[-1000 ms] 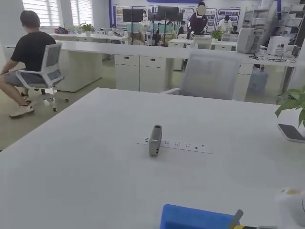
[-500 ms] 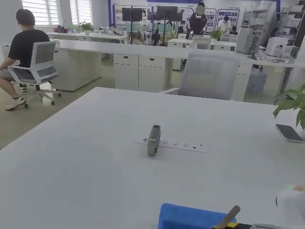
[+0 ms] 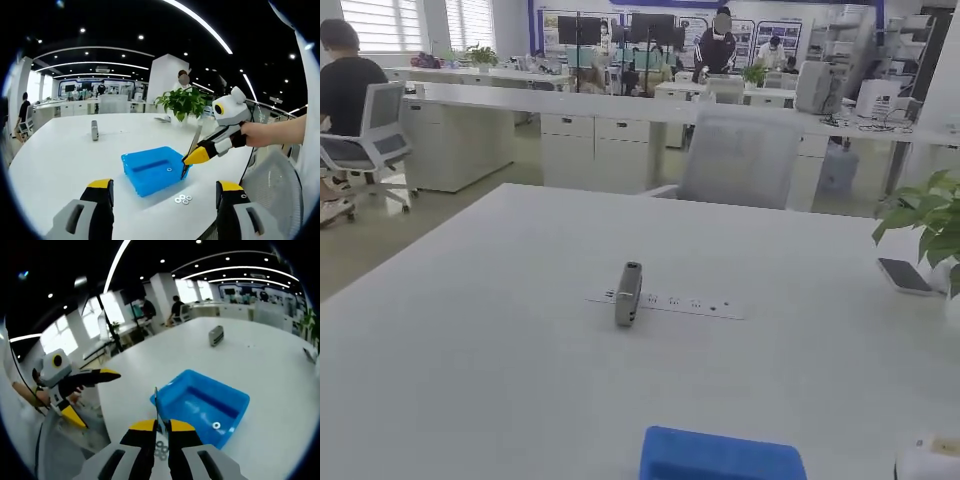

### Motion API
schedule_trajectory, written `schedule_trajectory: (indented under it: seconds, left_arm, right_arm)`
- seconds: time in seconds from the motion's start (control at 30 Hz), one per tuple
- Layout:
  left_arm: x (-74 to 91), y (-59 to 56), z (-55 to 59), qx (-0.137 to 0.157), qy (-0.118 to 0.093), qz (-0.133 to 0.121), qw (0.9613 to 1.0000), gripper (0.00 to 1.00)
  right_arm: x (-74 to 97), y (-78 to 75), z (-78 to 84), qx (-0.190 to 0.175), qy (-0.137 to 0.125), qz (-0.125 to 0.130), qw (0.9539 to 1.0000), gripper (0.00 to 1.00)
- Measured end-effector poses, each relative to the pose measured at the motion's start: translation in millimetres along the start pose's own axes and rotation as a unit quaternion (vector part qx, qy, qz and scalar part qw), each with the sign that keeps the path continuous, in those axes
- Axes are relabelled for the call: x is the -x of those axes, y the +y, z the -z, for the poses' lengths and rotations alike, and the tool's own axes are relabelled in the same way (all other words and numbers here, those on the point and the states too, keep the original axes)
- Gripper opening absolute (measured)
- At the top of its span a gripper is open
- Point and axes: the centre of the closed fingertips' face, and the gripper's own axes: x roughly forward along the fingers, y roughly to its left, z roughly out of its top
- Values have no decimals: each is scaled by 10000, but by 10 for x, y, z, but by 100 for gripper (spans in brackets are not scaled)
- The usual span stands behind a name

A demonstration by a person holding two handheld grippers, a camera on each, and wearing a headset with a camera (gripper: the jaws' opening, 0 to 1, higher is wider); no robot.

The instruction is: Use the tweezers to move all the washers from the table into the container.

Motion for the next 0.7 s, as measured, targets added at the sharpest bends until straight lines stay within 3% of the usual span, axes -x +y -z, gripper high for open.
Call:
schedule_trajectory:
  seconds: [0.37, 0.7]
  left_arm:
    - [2, 6, 16, -23, 46, -2, 10000, 85]
    - [-6, -14, 46, -65, 127, 33, 9999, 85]
  right_arm:
    - [-96, 36, 400, -183, 448, -76, 9988, 5]
    - [-101, -8, 506, -183, 579, -2, 9982, 5]
